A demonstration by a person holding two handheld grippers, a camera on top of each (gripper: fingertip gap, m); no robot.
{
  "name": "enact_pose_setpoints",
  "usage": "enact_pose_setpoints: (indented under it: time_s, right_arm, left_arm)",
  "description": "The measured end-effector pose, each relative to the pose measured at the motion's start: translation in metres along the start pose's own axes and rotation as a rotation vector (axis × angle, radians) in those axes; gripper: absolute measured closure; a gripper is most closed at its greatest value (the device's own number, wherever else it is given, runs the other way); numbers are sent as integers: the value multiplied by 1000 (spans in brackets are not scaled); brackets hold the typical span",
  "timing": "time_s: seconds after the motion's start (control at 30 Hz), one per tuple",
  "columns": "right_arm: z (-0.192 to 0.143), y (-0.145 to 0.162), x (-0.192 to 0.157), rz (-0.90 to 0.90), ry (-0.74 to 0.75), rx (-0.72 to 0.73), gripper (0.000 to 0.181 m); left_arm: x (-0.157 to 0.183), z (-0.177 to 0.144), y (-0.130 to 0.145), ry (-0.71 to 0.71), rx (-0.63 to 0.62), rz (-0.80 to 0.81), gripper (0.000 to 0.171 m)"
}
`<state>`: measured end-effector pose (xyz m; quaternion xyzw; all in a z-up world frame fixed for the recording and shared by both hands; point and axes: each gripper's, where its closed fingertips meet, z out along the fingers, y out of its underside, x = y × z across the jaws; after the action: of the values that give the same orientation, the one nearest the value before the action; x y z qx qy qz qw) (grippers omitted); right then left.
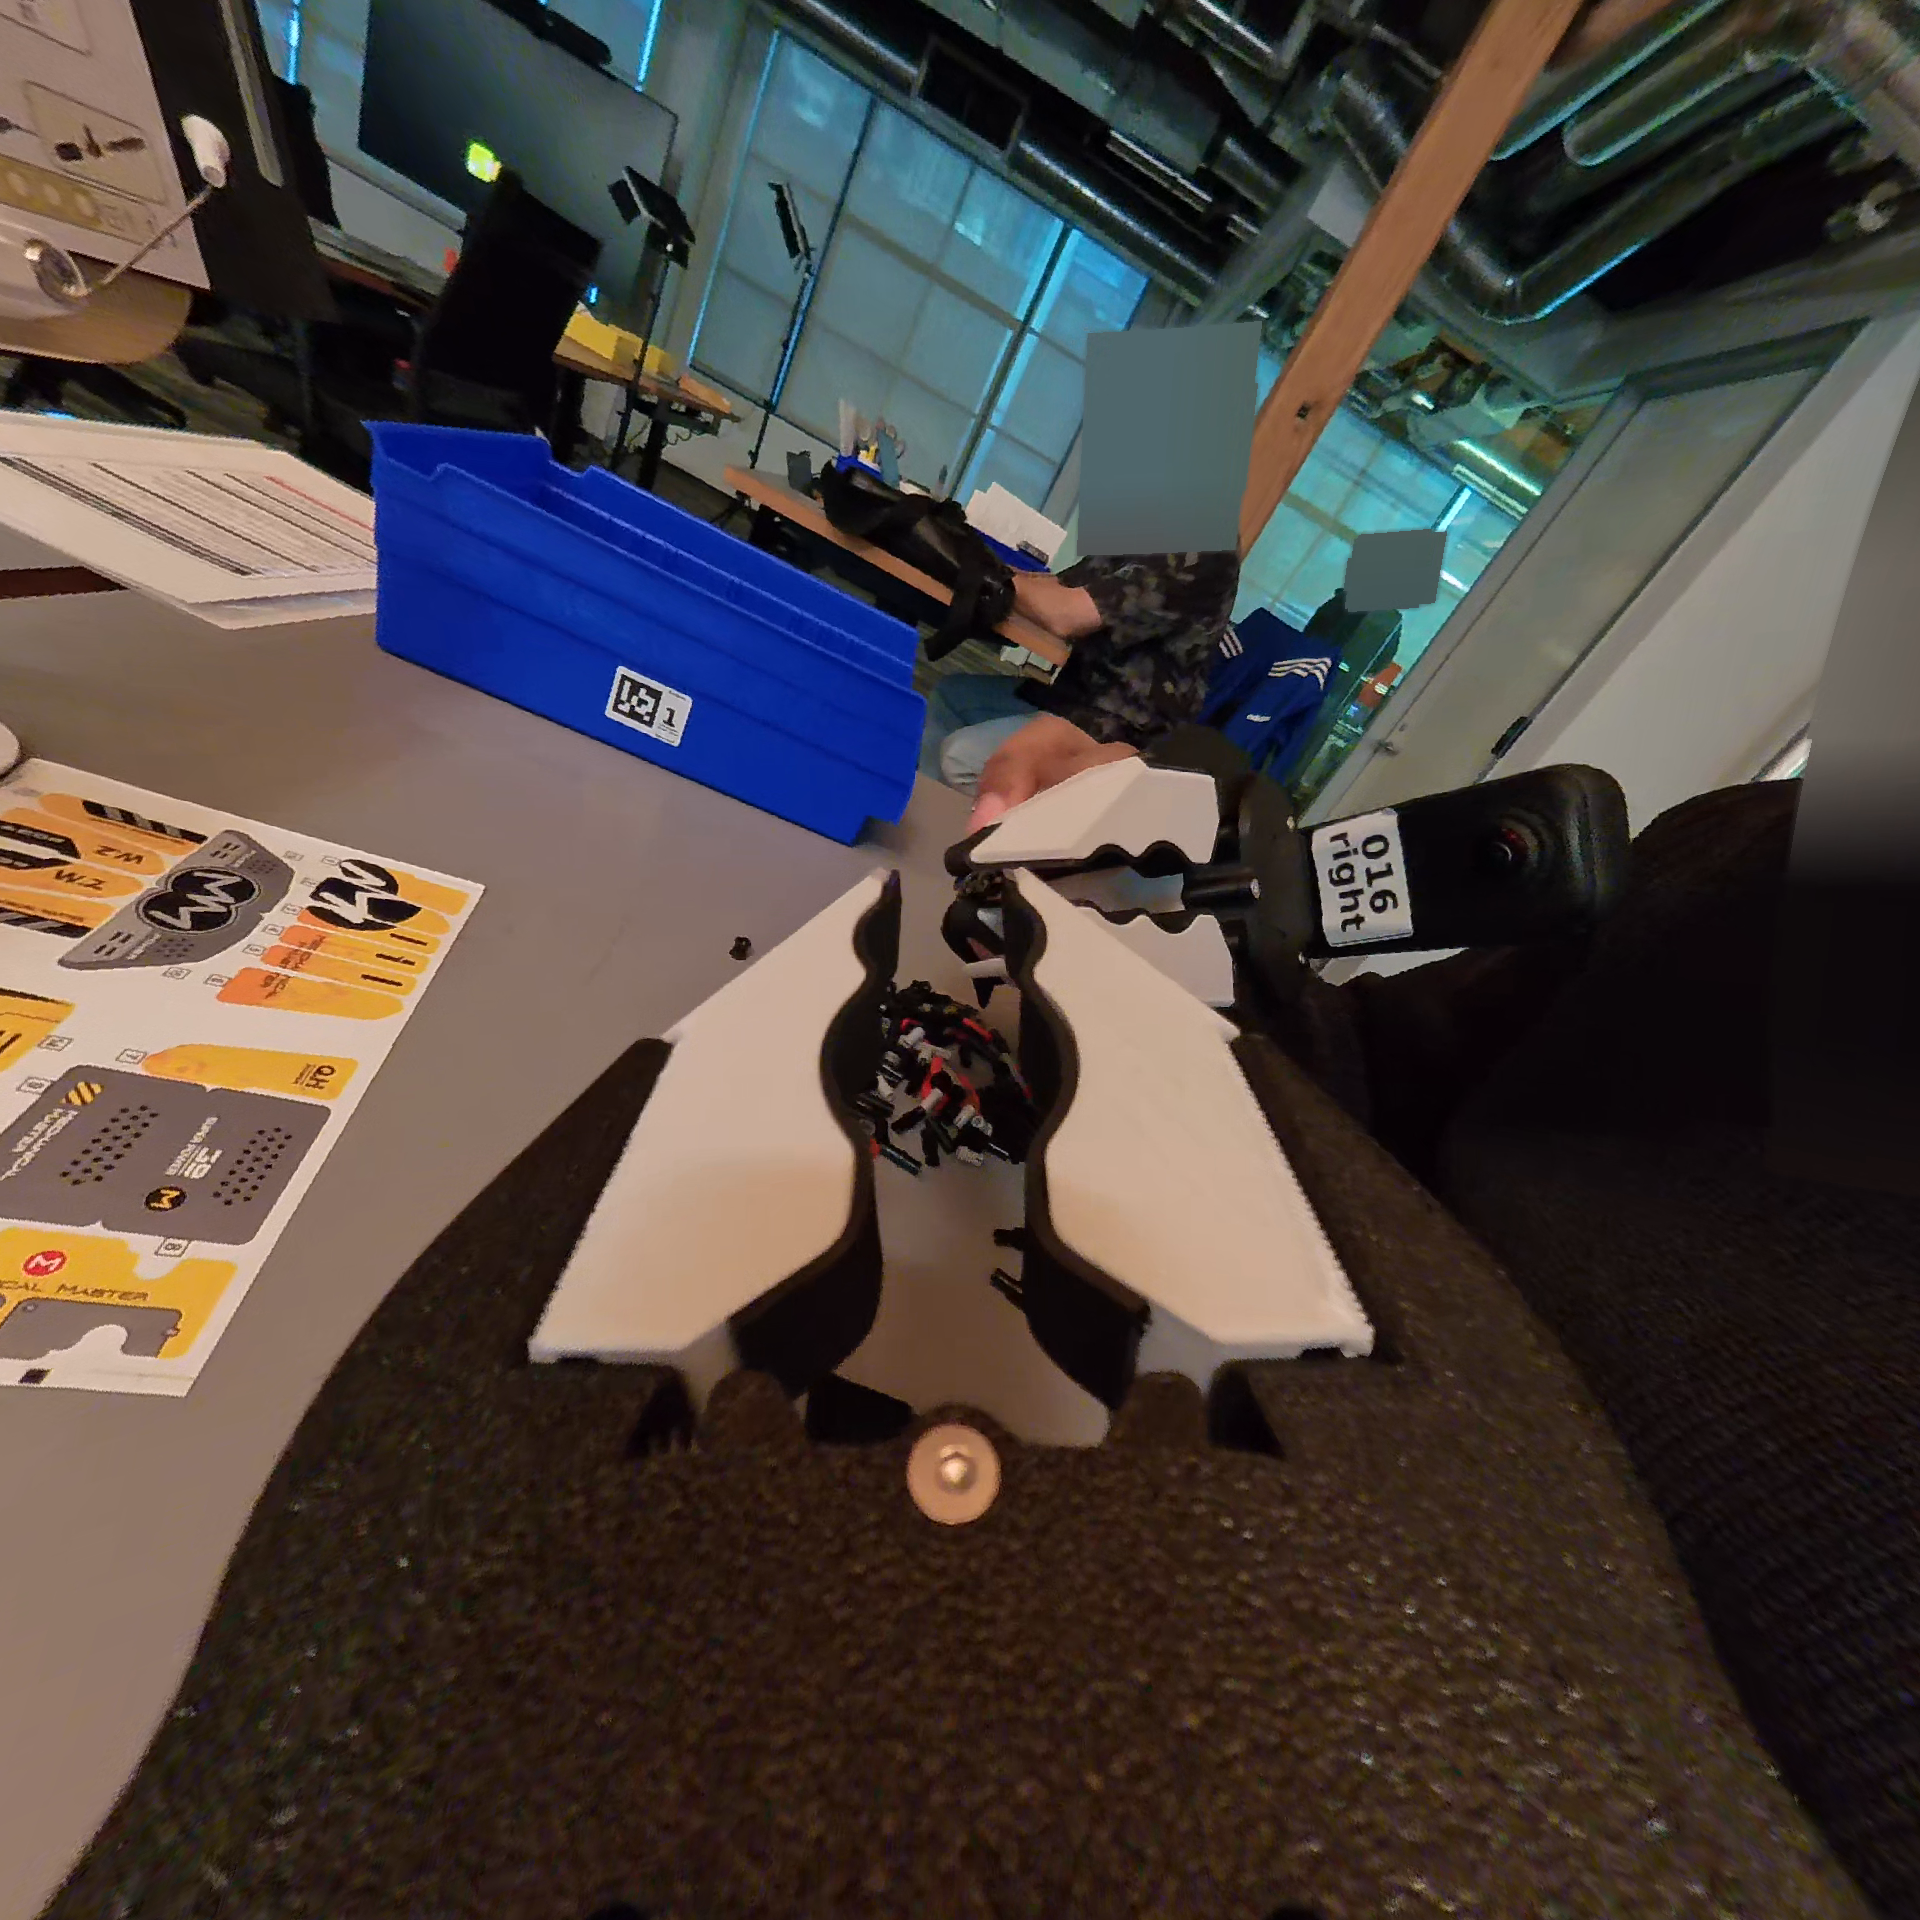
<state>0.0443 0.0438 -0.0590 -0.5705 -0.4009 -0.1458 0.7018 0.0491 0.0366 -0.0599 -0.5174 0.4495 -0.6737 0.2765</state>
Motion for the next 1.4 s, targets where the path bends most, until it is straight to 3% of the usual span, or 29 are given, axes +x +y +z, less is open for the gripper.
enact_pose_setpoints:
  time_s: [0.1,0.27,0.63,0.77,1.4]
  right_arm:
    - [0,1,0,-4,2,-3,175]
    - [0,-1,0,0,2,10,175]
    - [-6,-14,3,25,26,102,175]
    - [-8,-20,-1,86,2,139,164]
    - [-10,-22,7,145,34,168,162]
  left_arm:
    - [5,0,0,41,-3,-21,166]
    - [6,0,-1,56,3,-41,168]
    - [19,-1,-6,182,35,-144,169]
    - [22,-2,-8,226,55,-193,169]
    - [27,-10,-18,325,118,-272,168]
